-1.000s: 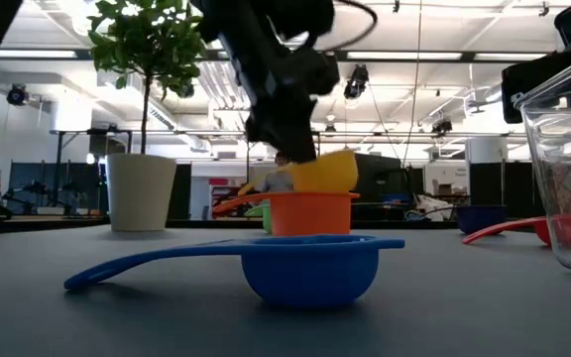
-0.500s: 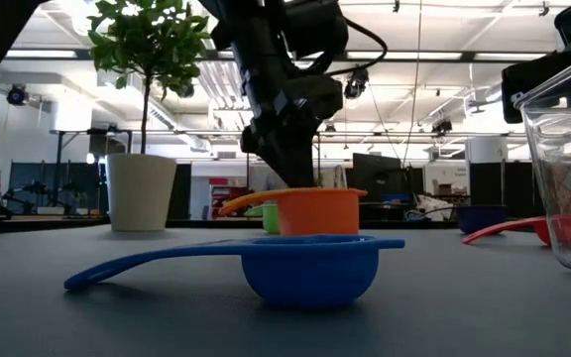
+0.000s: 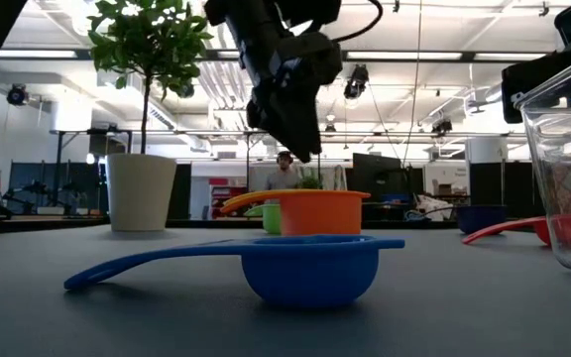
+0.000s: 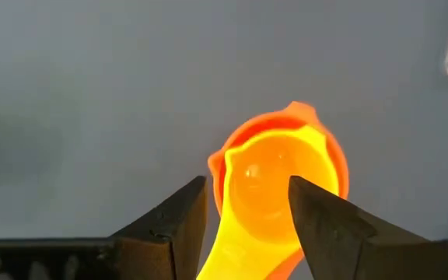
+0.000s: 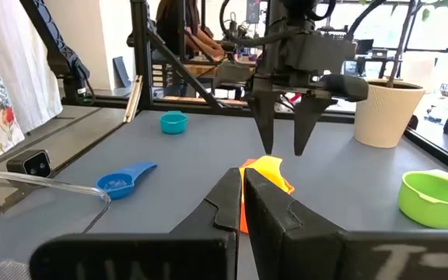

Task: Nest measuring cups in basket
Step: Stack the yellow measuring cup on top of the orange measuring cup

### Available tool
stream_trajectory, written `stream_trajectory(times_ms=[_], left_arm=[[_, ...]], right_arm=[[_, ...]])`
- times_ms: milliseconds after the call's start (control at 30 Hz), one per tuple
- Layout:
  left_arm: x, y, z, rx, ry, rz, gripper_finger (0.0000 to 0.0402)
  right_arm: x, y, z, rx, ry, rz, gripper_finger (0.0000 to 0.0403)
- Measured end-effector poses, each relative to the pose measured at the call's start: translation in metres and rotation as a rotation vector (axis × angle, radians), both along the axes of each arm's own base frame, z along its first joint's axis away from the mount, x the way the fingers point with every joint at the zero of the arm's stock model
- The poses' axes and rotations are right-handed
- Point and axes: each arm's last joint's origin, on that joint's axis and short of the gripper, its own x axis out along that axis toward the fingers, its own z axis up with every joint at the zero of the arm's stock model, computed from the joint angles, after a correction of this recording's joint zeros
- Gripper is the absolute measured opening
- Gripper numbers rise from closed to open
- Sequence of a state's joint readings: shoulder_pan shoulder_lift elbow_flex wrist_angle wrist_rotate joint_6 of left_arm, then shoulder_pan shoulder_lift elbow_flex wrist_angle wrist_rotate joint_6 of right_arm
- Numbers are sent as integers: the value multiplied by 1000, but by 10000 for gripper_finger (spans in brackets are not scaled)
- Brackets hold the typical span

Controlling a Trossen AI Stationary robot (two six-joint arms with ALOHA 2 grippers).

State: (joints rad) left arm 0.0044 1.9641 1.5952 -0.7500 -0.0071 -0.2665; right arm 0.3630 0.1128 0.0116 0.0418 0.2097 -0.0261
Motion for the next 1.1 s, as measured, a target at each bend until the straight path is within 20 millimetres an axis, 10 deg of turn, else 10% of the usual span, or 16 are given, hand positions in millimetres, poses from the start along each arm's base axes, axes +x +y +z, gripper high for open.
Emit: stream_trajectory(times_ms=[700,1100], left_arm=[[-96,-12,-41,148,-241,-84,165],[-91,-16,-49,206,-207,-168,217]], right_arm=[[0,0,0,0,0,0,9],[0,0,0,0,1,0,9]])
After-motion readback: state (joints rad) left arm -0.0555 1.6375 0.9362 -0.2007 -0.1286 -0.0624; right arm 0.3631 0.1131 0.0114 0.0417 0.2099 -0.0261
